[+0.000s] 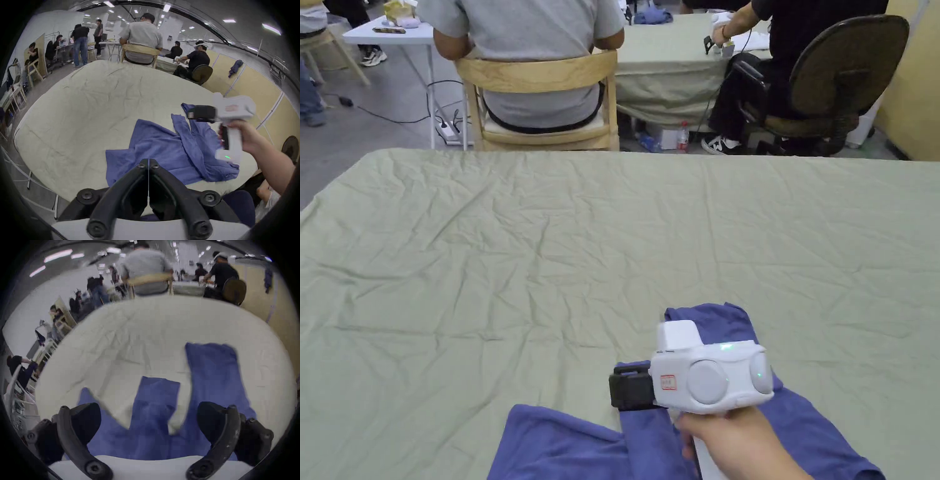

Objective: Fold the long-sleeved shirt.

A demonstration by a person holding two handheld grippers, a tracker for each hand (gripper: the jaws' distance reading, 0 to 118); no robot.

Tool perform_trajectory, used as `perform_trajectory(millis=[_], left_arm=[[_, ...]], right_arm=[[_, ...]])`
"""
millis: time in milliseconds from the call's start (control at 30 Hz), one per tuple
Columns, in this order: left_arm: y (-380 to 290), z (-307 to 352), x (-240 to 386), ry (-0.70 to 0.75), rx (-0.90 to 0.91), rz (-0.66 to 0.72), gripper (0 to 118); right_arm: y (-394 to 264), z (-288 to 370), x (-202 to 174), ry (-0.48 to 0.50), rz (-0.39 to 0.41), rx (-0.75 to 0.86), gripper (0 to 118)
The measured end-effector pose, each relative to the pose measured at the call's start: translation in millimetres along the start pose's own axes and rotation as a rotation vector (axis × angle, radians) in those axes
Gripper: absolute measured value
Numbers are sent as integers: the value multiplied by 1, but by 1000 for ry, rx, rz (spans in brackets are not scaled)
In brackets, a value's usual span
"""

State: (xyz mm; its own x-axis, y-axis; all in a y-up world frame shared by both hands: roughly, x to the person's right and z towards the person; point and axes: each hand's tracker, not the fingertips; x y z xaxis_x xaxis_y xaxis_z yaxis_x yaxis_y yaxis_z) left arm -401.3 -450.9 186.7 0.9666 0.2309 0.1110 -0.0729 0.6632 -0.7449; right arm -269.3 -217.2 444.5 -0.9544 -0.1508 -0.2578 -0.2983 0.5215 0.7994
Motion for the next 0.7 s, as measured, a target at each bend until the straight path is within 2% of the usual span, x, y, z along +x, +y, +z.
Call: perform_trajectory(millis=[33, 100, 133, 167, 200, 233, 267, 300, 333, 367, 467, 567, 633, 700], left_arm=[[-2, 3, -1, 9, -7, 2, 0], [-4, 5, -3, 21, -13, 5, 0], [-4, 5, -4, 25, -15, 7, 0], [-5, 6, -4, 32, -17, 11, 0], [-5, 7, -5, 37, -20, 12, 0], [-33, 35, 13, 40, -22, 13, 0], [-39, 41, 17, 42, -23, 15, 0], [-40, 41, 18, 41, -23, 17, 0], [-39, 39, 19, 39, -23, 17, 0], [-38, 39, 21, 35, -18, 14, 0], [-27, 37, 21, 37, 0, 15, 0], [-22, 33, 27, 32, 17, 27, 0], [-14, 32, 29, 33, 20, 23, 0], [-6, 31, 30, 37, 20, 20, 0]], right_arm=[[5, -20, -4, -30, 4, -55, 105], [10, -48, -7, -102, -20, -125, 96], [9, -58, -7, -140, 26, -169, 90], [9, -59, -9, -208, 50, -188, 77], [11, -52, -13, -153, 54, -147, 79], [16, -45, -15, -165, 57, -165, 77], [14, -40, -15, -151, 78, -144, 68], [16, -31, -14, -118, 100, -126, 39], [16, -16, -11, -78, 89, -98, 11], [16, 3, -6, -72, 66, -73, 11], [1, 75, 4, 22, 78, 30, 11], [-28, 153, 23, 61, 116, 116, 11], [-58, 190, 38, 64, 139, 128, 11], [-95, 214, 50, 20, 220, 86, 11]])
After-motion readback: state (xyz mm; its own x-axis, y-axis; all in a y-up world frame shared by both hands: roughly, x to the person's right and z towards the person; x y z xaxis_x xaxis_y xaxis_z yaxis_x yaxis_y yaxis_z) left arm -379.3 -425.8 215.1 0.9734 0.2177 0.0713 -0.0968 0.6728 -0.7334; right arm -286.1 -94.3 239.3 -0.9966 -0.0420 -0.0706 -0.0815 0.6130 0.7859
